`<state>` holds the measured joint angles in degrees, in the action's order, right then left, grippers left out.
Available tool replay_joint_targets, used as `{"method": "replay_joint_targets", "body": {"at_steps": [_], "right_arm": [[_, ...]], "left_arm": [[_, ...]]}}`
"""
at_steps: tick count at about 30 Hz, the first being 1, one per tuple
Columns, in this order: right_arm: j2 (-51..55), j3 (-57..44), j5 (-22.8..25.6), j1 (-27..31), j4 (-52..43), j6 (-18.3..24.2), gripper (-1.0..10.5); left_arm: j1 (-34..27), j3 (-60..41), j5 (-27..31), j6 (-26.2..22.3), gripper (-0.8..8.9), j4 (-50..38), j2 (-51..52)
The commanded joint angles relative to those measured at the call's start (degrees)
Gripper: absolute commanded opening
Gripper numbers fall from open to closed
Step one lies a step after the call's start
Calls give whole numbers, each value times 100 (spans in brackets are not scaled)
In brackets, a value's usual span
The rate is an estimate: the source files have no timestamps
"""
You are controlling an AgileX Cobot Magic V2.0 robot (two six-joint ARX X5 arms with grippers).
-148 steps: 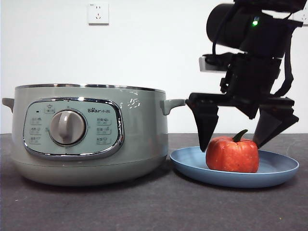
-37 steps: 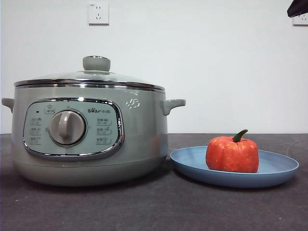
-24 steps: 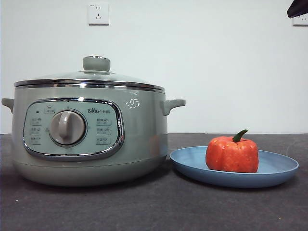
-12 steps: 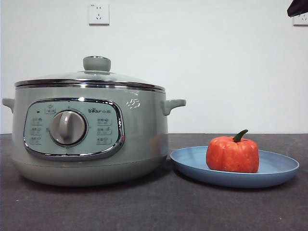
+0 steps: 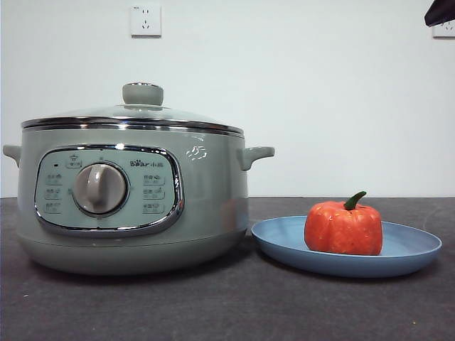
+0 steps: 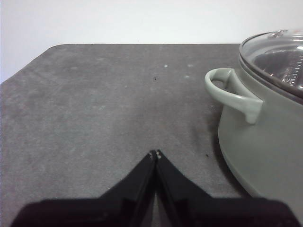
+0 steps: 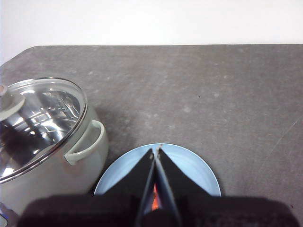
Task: Take the pumpkin out from the steamer,put the pumpkin in the blue plate,close the lid
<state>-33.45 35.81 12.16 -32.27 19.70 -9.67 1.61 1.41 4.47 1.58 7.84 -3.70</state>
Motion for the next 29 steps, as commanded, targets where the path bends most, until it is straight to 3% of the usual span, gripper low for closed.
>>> {"method": "replay_joint_targets", "body": {"at_steps": [1,29], "right_arm": [[11,-22,15,-4,-28,-55,-11],[9,-20,17,-4,-20,-55,-11]], "left_arm": [[-20,-85,-24,35,-3,125,205],[-96,-83,-188,17,-3,374,358]]}}
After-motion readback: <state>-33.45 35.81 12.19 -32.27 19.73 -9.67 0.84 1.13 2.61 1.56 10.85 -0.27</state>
